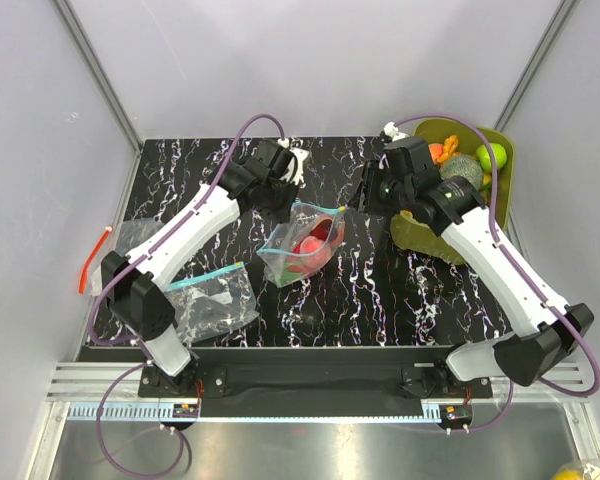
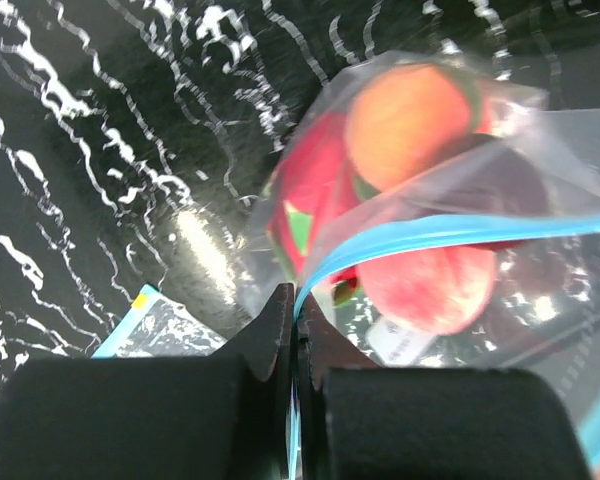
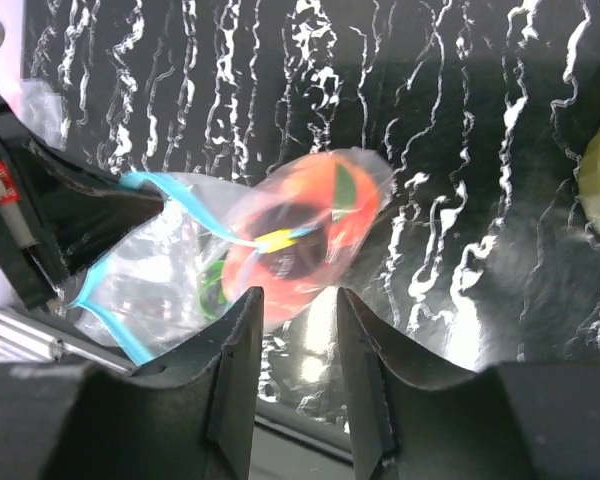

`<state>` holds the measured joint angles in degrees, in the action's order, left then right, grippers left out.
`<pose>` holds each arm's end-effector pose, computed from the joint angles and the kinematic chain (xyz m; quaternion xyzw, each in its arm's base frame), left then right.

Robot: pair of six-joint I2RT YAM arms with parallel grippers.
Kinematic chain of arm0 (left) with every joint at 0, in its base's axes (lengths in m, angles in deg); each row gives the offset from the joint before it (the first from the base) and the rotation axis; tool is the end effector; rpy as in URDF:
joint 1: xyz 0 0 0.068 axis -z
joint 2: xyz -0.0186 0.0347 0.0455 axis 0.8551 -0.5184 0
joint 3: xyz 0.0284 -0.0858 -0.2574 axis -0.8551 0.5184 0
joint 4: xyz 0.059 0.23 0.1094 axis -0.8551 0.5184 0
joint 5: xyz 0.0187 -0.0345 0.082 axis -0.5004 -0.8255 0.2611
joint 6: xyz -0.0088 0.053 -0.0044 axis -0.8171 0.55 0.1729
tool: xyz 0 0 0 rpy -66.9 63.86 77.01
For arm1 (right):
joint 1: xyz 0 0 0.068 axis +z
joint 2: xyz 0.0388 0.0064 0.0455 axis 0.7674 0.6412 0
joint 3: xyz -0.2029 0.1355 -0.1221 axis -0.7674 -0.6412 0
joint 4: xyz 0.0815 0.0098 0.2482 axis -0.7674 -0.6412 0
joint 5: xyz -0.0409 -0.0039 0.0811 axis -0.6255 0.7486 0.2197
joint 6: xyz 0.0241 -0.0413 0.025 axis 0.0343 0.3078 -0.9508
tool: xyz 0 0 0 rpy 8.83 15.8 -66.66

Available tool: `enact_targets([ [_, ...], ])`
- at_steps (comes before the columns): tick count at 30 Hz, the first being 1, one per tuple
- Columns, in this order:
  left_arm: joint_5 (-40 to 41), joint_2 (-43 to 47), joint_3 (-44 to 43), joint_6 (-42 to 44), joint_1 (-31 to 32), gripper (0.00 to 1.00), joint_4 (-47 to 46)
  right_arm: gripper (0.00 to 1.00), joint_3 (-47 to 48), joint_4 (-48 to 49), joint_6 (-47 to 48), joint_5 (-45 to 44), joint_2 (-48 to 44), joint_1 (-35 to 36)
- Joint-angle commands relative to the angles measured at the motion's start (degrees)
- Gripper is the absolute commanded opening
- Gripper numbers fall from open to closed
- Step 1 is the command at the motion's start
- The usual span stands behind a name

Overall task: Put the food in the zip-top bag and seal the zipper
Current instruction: Place the fake fruit in the zipper food storage bag, then zip the zipper food storage bag at the center of the board.

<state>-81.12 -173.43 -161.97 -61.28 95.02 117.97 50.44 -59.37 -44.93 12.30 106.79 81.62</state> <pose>0.2873 -0.2117 0.3487 0.2123 0.9285 -0.1327 0.2741 0.2458 0.1501 0.4050 -0.0204 0.9002 0.2136 0.3791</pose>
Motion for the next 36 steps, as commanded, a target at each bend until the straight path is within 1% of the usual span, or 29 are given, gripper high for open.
enact_targets([
  [1,3.2,2.6,2.3,1.6,-1.8,0.00,-3.8,0.41,-1.8,5.5,8.4,7.4,0.5,-2.6],
  [4,4.9,4.0,4.9,2.1,-2.1,0.00,-6.1,0.42,-4.0,9.4,10.4,10.9,1.3,-3.6],
  [5,5.6,4.8,6.4,1.9,-2.1,0.00,-8.8,0.44,-4.5,11.4,11.9,11.5,2.0,-3.8],
  [7,5.5,7.3,10.3,1.8,-2.2,0.00,-11.4,0.49,-7.6,14.3,16.1,15.1,4.3,-4.1],
  [8,5.3,9.0,11.5,1.9,-2.2,0.00,-14.0,0.55,-8.8,16.7,19.9,20.2,5.0,-4.3],
  [9,5.0,9.7,13.4,2.1,-2.3,0.00,-15.0,0.59,-9.8,17.7,20.7,21.3,5.7,-4.4],
  [10,4.9,10.4,14.3,2.1,-2.2,0.00,-16.3,0.61,-11.2,18.8,20.9,22.3,7.0,-5.0],
  [12,5.4,12.3,15.8,2.2,-2.2,0.00,-18.8,0.68,-12.5,24.2,20.3,29.7,7.9,-7.3],
  [13,5.6,12.9,16.9,2.4,-2.2,0.00,-19.4,0.70,-13.0,26.0,20.1,32.2,8.6,-8.2],
  [14,5.8,13.9,17.4,2.4,-2.2,0.00,-20.5,0.71,-13.2,29.6,19.5,37.6,8.7,-9.1],
  [16,5.6,14.7,18.9,2.7,-2.3,0.00,-21.6,0.70,-15.8,35.7,18.2,41.9,8.6,-11.3],
  [18,5.1,15.1,19.0,2.9,-2.2,0.00,-21.7,0.70,-17.6,38.9,17.2,47.1,8.8,-12.8],
  [20,4.4,15.1,17.7,3.1,-2.2,0.00,-20.1,0.70,-17.7,39.8,17.5,51.7,10.1,-13.6],
  [22,3.8,15.4,17.4,3.5,-2.2,0.00,-19.5,0.69,-17.1,40.9,17.7,53.0,11.5,-13.6],
  [24,2.8,15.9,17.4,4.6,-2.1,0.00,-19.6,0.67,-18.3,44.8,17.9,53.6,11.9,-13.5],
  [26,1.6,16.8,18.3,5.6,-2.2,0.00,-20.6,0.68,-19.3,50.3,19.5,53.6,11.6,-13.4],
  [27,0.0,17.2,19.0,5.8,-2.1,0.00,-21.5,0.70,-19.6,50.8,20.7,53.6,11.6,-13.5],
  [29,-1.5,18.3,20.5,6.4,-2.2,0.00,-23.7,0.69,-17.8,48.4,24.7,54.1,13.0,-13.4],
  [31,-1.9,18.7,19.9,6.1,-2.1,0.00,-23.0,0.67,-14.8,43.4,26.9,55.0,15.1,-13.5],
  [33,-2.1,19.2,19.9,7.0,-2.2,0.00,-23.0,0.67,-16.1,45.6,26.8,54.9,14.7,-13.3],
  [34,-1.8,19.3,20.0,7.1,-2.2,0.00,-23.0,0.68,-17.0,49.7,26.8,54.3,14.4,-13.3],
  [36,-2.2,19.3,19.2,8.0,-2.2,0.00,-22.3,0.68,-18.1,51.7,27.6,54.0,14.5,-13.2],
])
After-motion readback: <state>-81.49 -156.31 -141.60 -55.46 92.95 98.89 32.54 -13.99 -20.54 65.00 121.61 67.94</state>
